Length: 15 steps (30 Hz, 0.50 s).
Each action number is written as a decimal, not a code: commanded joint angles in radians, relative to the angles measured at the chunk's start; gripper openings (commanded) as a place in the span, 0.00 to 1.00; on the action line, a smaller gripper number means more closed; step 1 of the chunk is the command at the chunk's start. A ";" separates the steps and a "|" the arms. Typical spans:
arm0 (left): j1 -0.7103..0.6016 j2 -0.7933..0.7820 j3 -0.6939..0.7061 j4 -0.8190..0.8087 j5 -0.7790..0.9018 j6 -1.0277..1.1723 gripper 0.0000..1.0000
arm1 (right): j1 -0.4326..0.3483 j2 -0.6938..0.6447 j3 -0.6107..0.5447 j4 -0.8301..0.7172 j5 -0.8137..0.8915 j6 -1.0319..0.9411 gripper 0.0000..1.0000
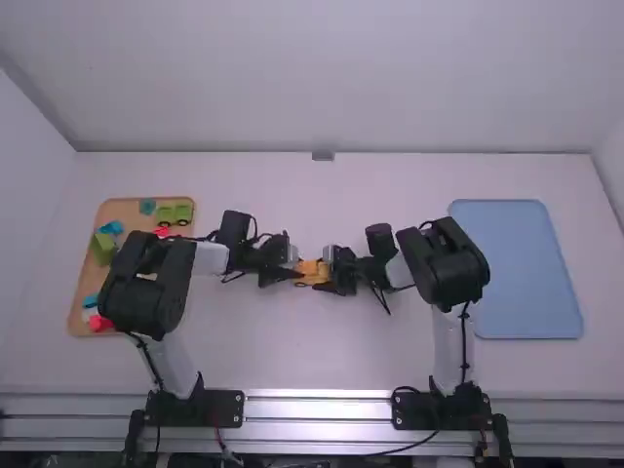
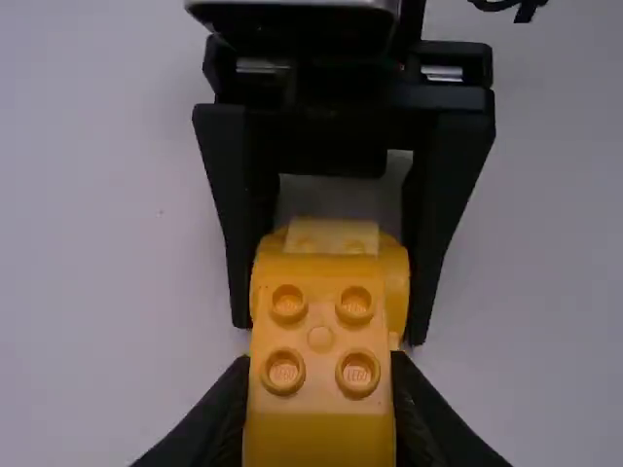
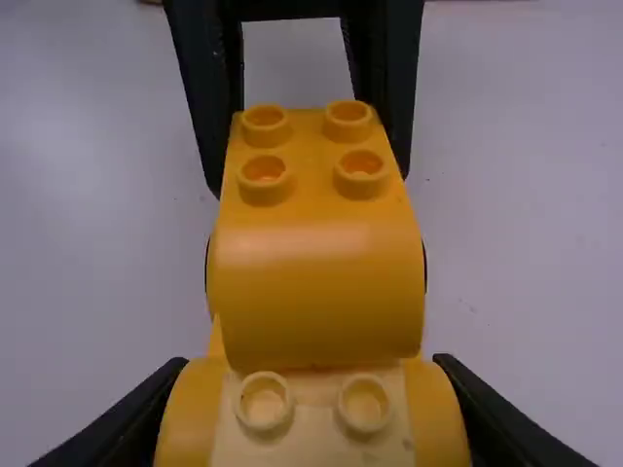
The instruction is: Assemble lego blocks to make yellow taxi
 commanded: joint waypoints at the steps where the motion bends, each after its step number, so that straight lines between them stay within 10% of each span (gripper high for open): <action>1: -0.010 0.004 -0.007 0.002 0.018 -0.006 0.09 | -0.002 0.015 0.010 -0.002 -0.007 -0.008 0.40; 15: -0.023 0.045 -0.007 0.032 0.042 -0.006 0.07 | -0.003 0.015 0.010 -0.044 -0.012 -0.042 0.38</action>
